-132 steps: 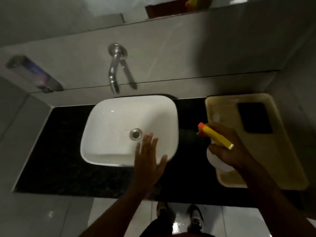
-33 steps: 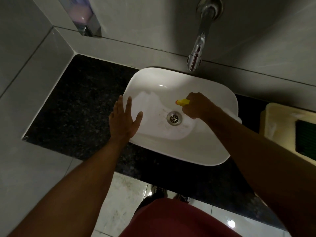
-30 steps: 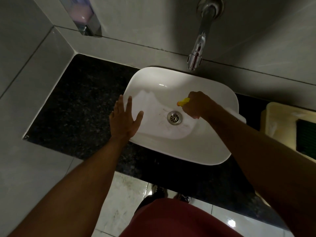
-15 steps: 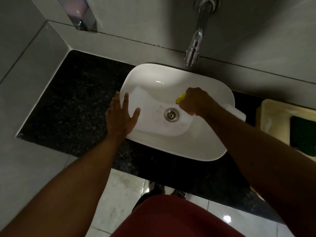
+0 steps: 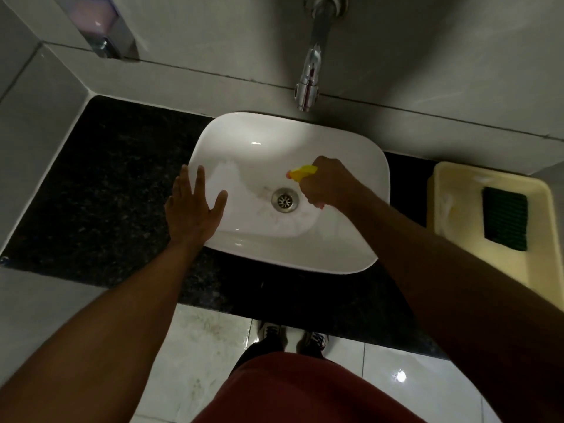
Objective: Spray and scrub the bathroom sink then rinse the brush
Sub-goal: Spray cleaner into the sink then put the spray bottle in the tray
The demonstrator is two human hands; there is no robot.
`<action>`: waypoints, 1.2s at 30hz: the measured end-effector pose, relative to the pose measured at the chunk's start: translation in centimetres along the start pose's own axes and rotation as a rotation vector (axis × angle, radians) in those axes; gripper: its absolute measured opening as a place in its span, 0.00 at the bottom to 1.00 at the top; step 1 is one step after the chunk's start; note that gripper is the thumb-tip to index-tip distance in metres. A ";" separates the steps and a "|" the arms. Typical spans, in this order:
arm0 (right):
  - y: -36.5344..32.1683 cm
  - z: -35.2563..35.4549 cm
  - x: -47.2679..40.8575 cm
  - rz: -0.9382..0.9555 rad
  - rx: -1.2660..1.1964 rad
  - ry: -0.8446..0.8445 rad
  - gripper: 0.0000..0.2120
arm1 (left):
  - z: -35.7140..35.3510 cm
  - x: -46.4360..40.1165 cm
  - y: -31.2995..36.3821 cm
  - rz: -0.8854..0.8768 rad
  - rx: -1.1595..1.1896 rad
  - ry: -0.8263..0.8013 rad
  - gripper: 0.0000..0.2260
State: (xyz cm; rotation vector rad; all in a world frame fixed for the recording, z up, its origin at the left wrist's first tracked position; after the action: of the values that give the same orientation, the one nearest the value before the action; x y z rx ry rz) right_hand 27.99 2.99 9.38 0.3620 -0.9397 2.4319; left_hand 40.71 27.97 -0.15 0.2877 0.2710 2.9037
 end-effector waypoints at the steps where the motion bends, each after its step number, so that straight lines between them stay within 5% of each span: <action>1: -0.3 0.0 0.1 0.019 0.025 0.001 0.10 | 0.0 0.0 0.0 0.002 -0.002 -0.004 0.34; 4: 1.0 1.3 0.8 -0.015 0.032 0.127 0.15 | 0.1 0.1 0.2 0.008 0.003 -0.010 0.34; 9: 6.4 3.6 5.2 -0.004 -0.572 0.417 0.09 | 0.3 0.2 0.2 -0.005 0.020 -0.018 0.34; 13: 9.8 5.3 11.0 0.128 -0.962 0.565 0.35 | 0.6 0.6 0.5 -0.009 -0.003 0.004 0.37; 16: 13.6 6.0 15.5 0.117 -1.159 0.688 0.41 | 1.0 1.6 1.5 -0.055 -0.009 0.086 0.37; 22: 22.3 7.8 22.6 -0.102 -0.998 0.984 0.24 | -1.4 10.6 15.9 -0.373 0.113 0.137 0.33; 30: 36.2 8.9 29.0 -0.299 -0.910 1.231 0.17 | -8.0 29.3 35.6 -0.904 0.104 -0.065 0.33; 36: 42.1 8.2 29.2 -0.221 -0.861 1.257 0.13 | -16.5 32.1 38.3 -0.768 -0.093 -0.230 0.36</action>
State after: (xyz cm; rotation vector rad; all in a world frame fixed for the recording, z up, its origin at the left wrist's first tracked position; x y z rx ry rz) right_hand -18.78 -18.86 4.17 -1.1424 -1.0553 1.3388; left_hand -0.83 -4.28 -2.80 0.3927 0.1576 2.0984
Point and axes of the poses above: each hand's wrist, its own x-axis away from the middle knuckle, its own z-axis out of the back of the hand, y = z × x, the point moved 6 cm from there along -x, towards the middle knuckle, and after that the axes turned 10 degrees about z, right-handed, at the moved point
